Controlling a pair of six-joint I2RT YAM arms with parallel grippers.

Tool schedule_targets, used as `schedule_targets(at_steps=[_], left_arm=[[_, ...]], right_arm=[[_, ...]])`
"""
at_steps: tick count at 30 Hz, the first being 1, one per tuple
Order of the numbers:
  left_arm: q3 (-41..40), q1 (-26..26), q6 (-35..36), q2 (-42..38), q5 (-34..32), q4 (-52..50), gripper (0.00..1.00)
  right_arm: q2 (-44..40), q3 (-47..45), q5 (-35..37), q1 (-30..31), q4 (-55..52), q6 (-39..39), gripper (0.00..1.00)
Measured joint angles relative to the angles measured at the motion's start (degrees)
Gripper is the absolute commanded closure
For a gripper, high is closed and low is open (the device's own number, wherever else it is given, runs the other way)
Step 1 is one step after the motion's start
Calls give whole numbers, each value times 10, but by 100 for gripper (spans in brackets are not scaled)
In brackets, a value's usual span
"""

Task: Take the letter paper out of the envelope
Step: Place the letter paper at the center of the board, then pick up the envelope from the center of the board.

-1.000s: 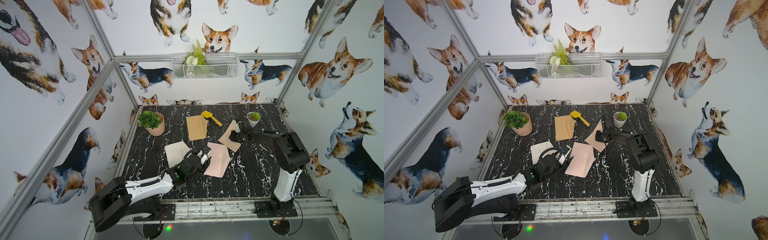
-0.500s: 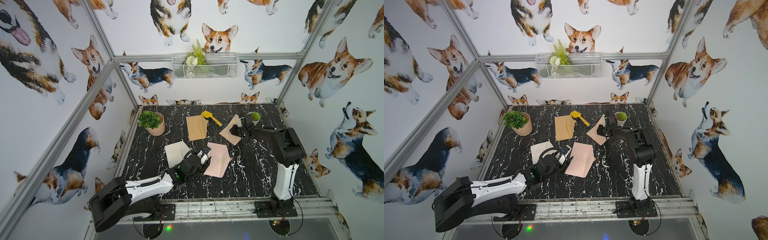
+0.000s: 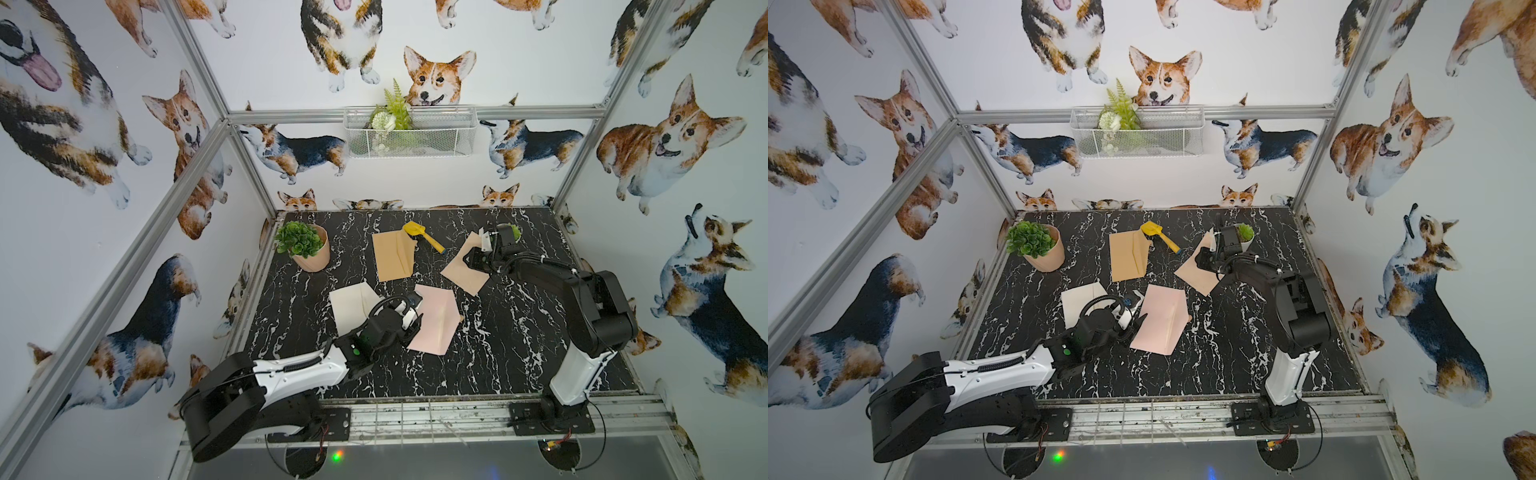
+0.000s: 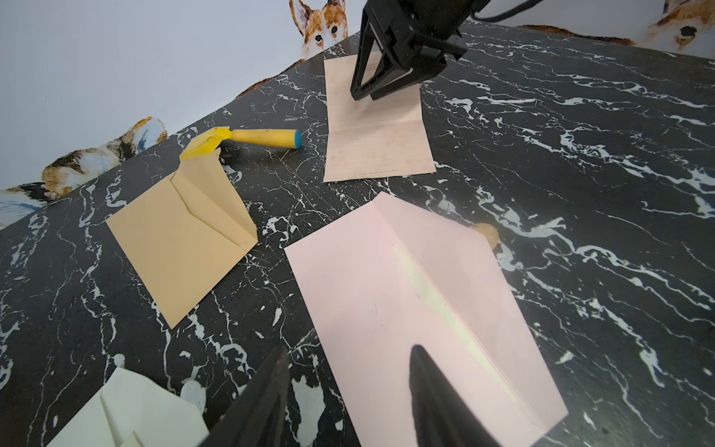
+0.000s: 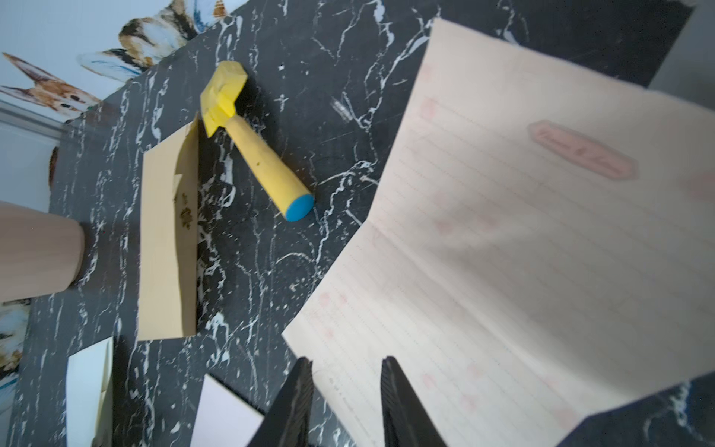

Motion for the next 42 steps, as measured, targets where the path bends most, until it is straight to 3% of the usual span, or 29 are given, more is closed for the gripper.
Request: schedule_targets(at_steps=[8, 11, 18, 23, 27, 42], left_arm=[[0, 0, 0, -1, -3, 0, 44], [4, 0, 0, 4, -5, -2, 43], [19, 0, -9, 25, -9, -6, 41], [17, 1, -15, 23, -9, -6, 40], [13, 2, -17, 21, -8, -3, 38], [2, 7, -15, 7, -6, 3, 34]], right_arm=[[-114, -58, 19, 103, -38, -4, 58], [-177, -130, 31, 142, -53, 1, 55], [-367, -299, 68, 169, -98, 74, 56], [-482, -376, 115, 252, -102, 146, 55], [-473, -393, 145, 272, -99, 177, 53], [-257, -367, 145, 313, 58, 205, 52]])
